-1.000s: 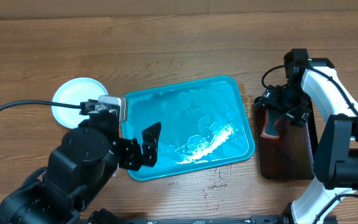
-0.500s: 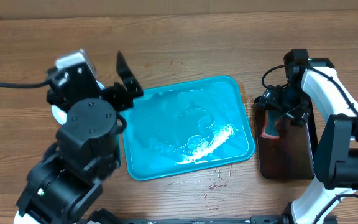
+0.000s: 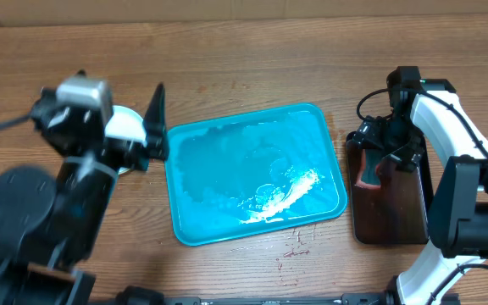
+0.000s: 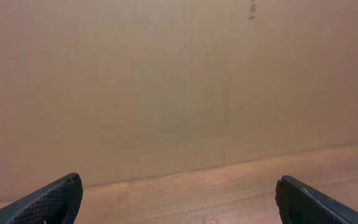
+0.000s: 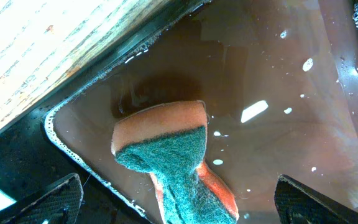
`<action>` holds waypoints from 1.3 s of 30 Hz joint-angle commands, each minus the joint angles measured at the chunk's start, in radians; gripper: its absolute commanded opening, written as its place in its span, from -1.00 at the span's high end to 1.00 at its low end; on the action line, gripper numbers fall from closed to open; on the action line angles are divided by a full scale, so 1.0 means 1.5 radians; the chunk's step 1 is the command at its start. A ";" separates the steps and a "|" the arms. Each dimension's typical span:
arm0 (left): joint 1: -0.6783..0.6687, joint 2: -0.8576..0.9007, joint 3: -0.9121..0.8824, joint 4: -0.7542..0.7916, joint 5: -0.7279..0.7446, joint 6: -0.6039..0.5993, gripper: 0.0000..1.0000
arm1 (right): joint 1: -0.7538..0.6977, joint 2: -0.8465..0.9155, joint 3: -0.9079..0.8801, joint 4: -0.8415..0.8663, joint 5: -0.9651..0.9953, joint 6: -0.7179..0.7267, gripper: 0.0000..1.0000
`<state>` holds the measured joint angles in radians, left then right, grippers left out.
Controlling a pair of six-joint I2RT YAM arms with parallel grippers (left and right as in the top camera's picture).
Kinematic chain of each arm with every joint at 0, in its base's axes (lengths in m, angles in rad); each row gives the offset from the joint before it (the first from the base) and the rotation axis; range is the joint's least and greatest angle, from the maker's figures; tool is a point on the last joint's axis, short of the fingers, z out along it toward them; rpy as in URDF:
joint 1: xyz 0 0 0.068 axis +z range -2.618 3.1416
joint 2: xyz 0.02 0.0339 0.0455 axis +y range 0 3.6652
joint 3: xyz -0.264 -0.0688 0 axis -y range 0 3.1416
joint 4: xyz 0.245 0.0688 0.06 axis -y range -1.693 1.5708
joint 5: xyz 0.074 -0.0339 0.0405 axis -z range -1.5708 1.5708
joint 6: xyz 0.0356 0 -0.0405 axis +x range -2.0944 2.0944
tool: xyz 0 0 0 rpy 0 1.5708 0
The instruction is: Clean dirty plates on tray and stack at the side
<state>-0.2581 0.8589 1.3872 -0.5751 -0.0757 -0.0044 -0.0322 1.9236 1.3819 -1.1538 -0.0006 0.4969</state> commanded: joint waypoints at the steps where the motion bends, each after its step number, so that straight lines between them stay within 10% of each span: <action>1: 0.024 -0.090 -0.058 0.010 0.083 0.051 -0.99 | 0.001 -0.007 0.001 0.001 -0.001 0.000 -1.00; 20: 0.100 -0.489 -0.563 0.314 0.086 0.004 -0.99 | 0.001 -0.007 0.001 0.001 -0.001 0.000 -1.00; 39: 0.146 -0.570 -0.810 0.480 0.064 -0.148 -0.99 | 0.001 -0.007 0.001 0.001 -0.001 0.000 -1.00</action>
<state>-0.0494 0.0185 0.2256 0.1055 0.0410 -0.1726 -0.0319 1.9236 1.3815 -1.1530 -0.0006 0.4965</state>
